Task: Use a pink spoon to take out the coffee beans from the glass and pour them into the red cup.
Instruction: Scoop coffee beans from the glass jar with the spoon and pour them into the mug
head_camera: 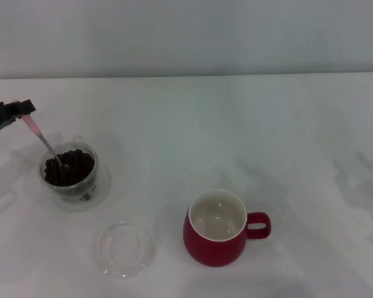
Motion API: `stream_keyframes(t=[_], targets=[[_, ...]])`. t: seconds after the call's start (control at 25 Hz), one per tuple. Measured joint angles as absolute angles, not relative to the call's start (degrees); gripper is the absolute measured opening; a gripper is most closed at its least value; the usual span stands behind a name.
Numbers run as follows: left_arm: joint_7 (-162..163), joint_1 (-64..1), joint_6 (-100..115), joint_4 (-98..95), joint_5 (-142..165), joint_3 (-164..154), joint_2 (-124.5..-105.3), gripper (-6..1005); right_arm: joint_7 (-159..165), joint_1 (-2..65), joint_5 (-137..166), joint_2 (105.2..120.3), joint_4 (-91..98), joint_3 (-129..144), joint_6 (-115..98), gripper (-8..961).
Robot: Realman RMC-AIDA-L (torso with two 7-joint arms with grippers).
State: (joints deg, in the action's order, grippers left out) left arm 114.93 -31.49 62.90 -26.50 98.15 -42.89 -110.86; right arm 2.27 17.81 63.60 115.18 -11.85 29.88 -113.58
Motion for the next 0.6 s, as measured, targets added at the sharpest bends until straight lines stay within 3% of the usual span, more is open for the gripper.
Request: stream_keyframes(t=[0.6], targets=[[116.0,-29.2,63.5,-22.0,90.6,-42.9,-112.90,130,2.4,17.9,63.7,115.22,-10.4,29.9,-112.0,528]])
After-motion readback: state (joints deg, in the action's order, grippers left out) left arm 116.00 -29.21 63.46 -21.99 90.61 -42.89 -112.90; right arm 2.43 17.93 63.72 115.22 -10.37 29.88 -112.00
